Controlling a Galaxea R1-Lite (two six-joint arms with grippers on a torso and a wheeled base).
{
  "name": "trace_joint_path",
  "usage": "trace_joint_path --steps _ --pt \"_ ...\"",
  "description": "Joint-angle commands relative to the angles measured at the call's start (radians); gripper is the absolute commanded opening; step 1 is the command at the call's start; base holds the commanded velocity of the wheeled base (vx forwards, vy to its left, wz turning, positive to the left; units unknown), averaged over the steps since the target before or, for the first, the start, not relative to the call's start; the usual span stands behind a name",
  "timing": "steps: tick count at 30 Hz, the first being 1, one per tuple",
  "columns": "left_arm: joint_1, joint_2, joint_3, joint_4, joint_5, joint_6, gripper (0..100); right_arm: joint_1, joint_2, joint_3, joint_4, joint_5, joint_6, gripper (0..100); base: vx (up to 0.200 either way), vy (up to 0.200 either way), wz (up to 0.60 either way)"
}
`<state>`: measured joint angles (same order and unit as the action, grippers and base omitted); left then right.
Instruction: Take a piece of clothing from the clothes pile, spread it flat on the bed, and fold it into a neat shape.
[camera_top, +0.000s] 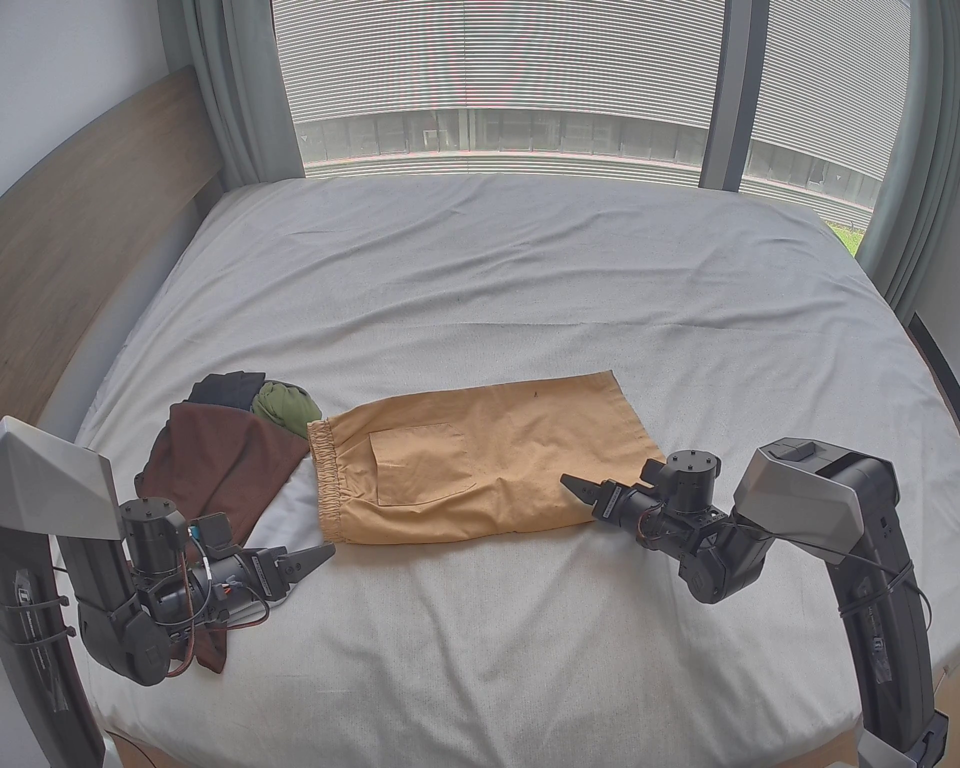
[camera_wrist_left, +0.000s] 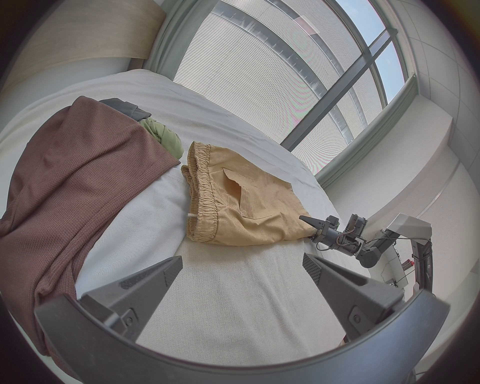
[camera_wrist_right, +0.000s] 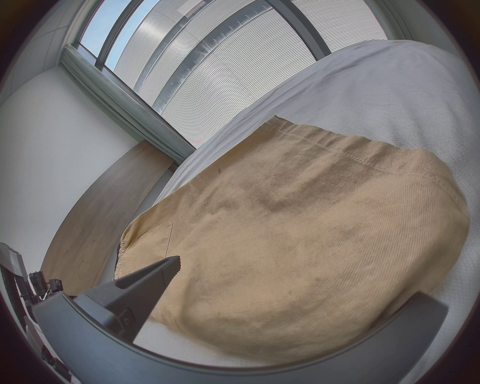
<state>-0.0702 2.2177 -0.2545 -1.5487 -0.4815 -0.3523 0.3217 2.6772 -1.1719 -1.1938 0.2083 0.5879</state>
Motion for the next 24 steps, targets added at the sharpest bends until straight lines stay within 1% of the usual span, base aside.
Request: trace_joint_path --steps 1,5,6,14,17,18,21,24 --pt "0.000 0.000 0.000 -0.001 0.000 0.000 100 0.002 0.012 -0.009 0.000 -0.003 0.000 100 0.000 0.000 0.00" --pt "0.000 0.000 -0.002 -0.001 0.000 -0.002 100 0.002 0.013 -0.012 0.000 -0.017 0.000 100 0.000 0.000 0.00" --pt "0.000 0.000 0.000 -0.001 0.000 -0.002 100 0.004 0.013 -0.012 0.000 -0.018 0.000 0 0.000 0.000 0.00" --pt "0.000 0.000 -0.003 -0.001 -0.002 -0.005 100 0.004 0.009 0.000 -0.001 -0.021 -0.002 0 0.000 0.000 0.00" --pt "0.000 -0.003 -0.003 -0.001 -0.002 -0.007 100 0.005 -0.004 0.028 -0.027 -0.021 -0.013 0 0.000 0.000 0.00" --pt "0.000 -0.003 -0.002 -0.001 -0.002 -0.007 100 0.004 -0.028 0.057 -0.041 -0.021 -0.025 0 0.000 0.000 0.00" --pt "0.001 -0.006 0.000 -0.001 -0.003 -0.008 100 0.004 -0.066 0.100 -0.033 -0.020 -0.046 0 0.000 0.000 0.00" --pt "0.001 -0.007 0.001 -0.001 -0.017 -0.014 100 0.002 -0.126 0.176 -0.012 -0.020 -0.086 0 0.000 0.000 0.00"
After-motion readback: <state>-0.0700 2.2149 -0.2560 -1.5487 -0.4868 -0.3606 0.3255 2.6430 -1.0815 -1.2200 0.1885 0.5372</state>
